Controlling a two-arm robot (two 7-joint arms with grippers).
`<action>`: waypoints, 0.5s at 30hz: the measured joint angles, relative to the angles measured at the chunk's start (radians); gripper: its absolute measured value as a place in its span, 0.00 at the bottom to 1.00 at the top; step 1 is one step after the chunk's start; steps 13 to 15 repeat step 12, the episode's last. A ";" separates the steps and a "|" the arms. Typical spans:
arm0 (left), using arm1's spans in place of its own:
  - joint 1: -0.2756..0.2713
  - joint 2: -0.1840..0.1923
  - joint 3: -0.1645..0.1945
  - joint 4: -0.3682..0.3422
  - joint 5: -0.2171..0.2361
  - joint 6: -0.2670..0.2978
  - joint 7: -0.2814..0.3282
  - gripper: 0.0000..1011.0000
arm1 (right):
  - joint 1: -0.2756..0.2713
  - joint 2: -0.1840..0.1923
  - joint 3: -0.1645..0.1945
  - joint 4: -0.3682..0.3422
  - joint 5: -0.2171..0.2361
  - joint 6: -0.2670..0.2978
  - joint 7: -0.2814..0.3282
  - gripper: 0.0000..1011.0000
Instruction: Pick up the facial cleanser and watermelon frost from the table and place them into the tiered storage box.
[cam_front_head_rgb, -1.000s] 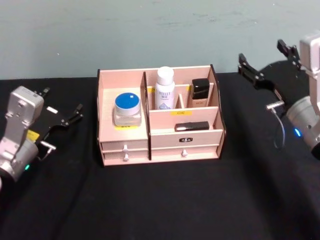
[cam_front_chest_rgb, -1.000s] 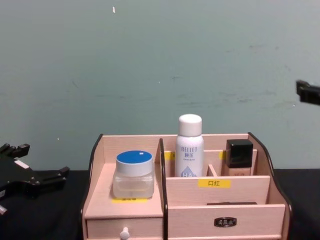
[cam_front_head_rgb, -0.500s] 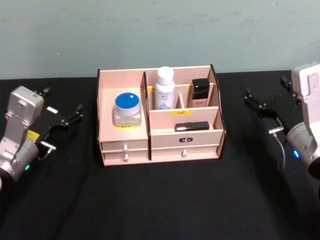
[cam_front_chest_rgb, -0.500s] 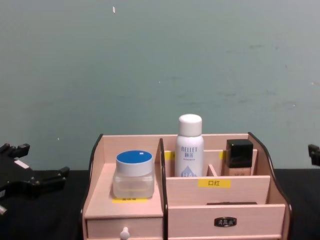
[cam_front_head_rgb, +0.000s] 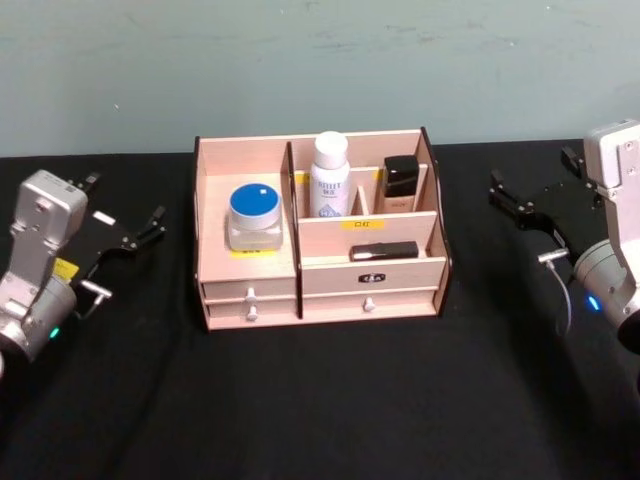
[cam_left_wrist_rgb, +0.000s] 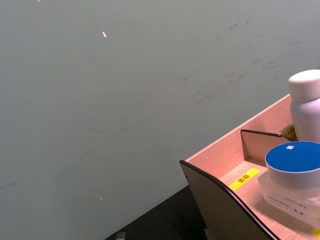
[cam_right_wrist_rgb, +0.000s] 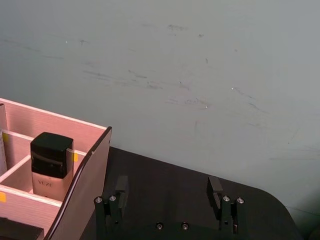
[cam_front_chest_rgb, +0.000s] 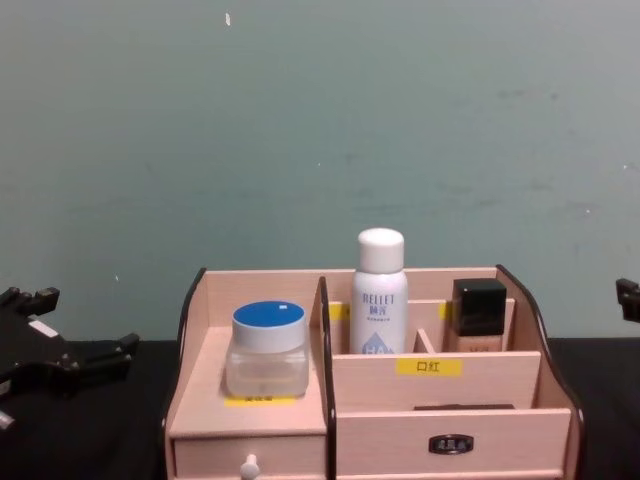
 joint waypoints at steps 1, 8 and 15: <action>0.000 0.000 0.000 0.000 0.000 0.000 0.000 1.00 | 0.000 0.000 0.000 -0.001 0.000 0.000 0.000 0.99; 0.000 0.000 0.000 0.000 0.000 0.000 0.000 1.00 | 0.000 0.001 0.000 -0.003 0.001 0.001 0.001 0.99; 0.000 0.000 0.000 0.000 0.000 0.000 0.000 1.00 | 0.000 0.001 0.000 -0.004 0.002 0.001 0.001 0.99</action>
